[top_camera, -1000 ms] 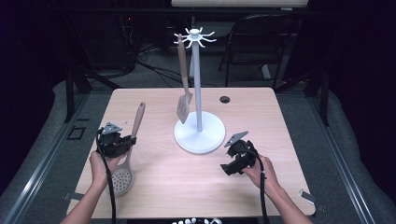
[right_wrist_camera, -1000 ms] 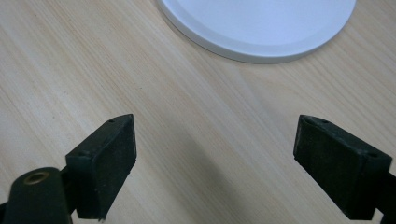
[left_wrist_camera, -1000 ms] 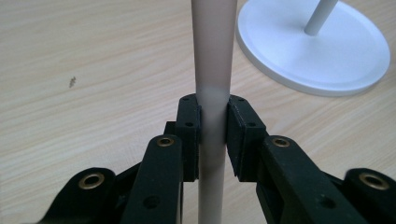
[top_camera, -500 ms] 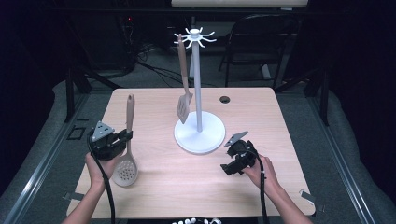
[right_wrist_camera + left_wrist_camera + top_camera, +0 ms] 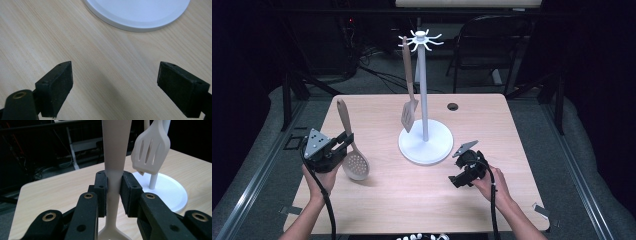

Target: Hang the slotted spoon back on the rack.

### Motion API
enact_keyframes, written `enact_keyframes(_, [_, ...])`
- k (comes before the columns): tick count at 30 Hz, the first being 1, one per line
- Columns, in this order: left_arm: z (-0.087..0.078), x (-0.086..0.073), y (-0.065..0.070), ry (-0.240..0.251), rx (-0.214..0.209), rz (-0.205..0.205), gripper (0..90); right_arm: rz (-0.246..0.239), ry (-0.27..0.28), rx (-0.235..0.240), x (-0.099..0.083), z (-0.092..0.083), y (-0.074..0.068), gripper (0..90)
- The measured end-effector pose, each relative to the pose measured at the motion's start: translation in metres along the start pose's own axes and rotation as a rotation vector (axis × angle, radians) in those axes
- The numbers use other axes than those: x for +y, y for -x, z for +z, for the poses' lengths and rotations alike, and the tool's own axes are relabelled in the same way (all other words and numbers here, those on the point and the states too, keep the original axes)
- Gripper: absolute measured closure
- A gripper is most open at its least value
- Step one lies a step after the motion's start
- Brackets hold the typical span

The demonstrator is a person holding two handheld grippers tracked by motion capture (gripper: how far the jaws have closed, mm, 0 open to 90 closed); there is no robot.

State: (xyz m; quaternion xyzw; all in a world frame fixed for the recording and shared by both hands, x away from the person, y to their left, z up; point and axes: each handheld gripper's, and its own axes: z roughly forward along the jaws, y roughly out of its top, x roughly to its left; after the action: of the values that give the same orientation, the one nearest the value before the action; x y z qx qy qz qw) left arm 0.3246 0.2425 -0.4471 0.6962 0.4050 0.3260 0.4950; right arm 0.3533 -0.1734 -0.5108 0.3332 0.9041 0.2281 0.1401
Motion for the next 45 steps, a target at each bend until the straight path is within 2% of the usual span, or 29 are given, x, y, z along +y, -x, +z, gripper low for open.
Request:
enact_keyframes(12, [0.005,0.023,0.021,0.028,-0.066,0.033,76.2,0.026,0.003,0.007,-0.004,0.003,0.006,12.6])
enact_keyframes(18, [0.011,0.028,0.033,0.023,-0.091,0.048,76.2,0.014,0.002,0.004,-0.002,0.002,0.003,12.6])
enact_keyframes(21, [0.015,0.031,0.037,0.025,-0.105,0.043,76.2,0.011,-0.003,0.004,-0.001,0.002,0.003,12.6])
enact_keyframes(35, [0.033,0.047,0.058,0.041,-0.147,0.053,76.2,0.010,-0.010,-0.003,-0.001,0.003,0.002,12.6])
enact_keyframes(45, [0.048,0.066,0.071,0.050,-0.166,0.061,76.2,0.012,-0.005,-0.005,0.000,0.002,0.003,12.6])
